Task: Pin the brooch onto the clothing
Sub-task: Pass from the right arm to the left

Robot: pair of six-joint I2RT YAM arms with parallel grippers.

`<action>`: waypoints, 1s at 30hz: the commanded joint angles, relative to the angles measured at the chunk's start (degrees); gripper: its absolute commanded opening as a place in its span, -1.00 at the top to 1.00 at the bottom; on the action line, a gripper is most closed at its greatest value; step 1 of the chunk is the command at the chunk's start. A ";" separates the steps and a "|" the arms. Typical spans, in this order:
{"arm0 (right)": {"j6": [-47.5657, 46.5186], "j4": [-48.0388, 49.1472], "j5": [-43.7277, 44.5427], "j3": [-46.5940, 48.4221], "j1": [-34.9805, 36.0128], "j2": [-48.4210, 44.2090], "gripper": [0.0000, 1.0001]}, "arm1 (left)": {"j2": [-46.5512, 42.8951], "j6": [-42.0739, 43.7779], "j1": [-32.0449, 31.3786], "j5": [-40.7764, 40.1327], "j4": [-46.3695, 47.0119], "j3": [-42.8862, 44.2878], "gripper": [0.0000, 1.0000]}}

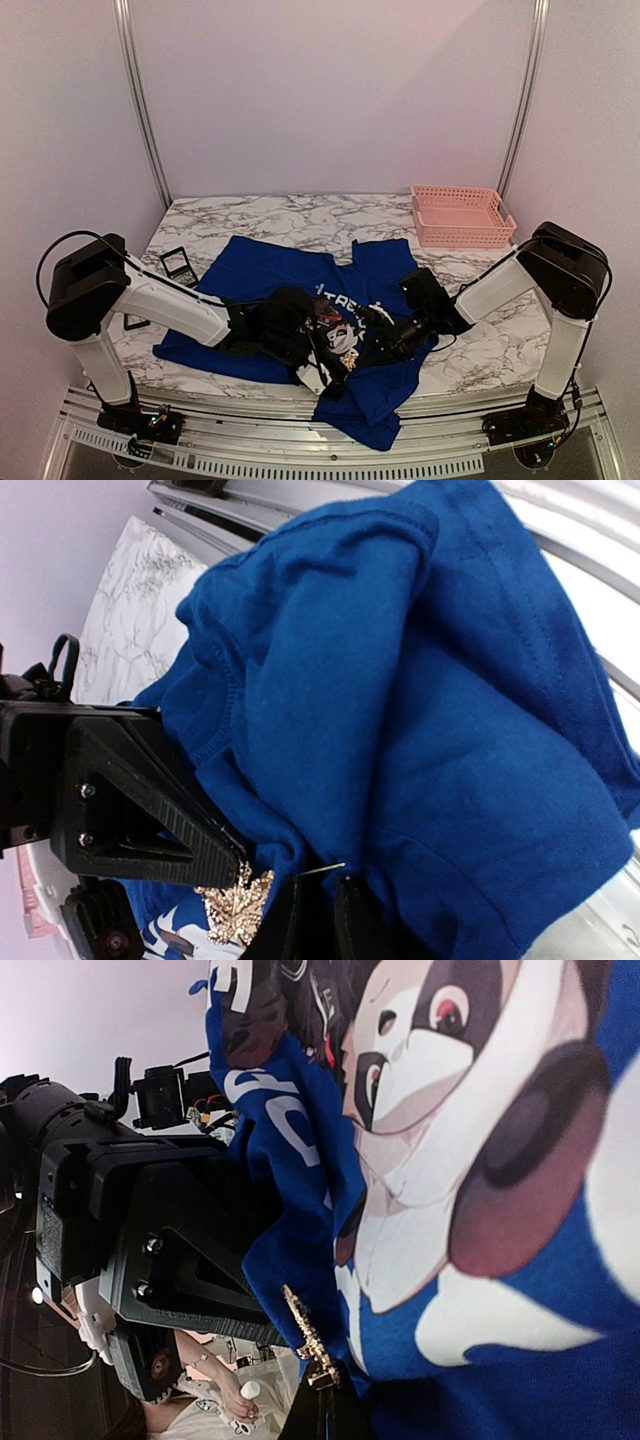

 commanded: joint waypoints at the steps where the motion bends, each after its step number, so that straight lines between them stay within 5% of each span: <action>1: -0.84 -0.44 -2.30 0.01 1.47 -2.83 1.00 | -0.57 -1.06 -0.19 -2.54 8.94 -0.59 0.69; 8: -0.96 -0.68 -2.01 0.57 1.51 -3.71 1.00 | -0.12 0.57 -0.28 -3.54 14.89 -2.25 0.57; 30: -0.87 -1.36 -4.73 1.94 3.44 -0.47 1.00 | 0.56 2.42 -0.27 -4.96 27.82 -5.86 0.66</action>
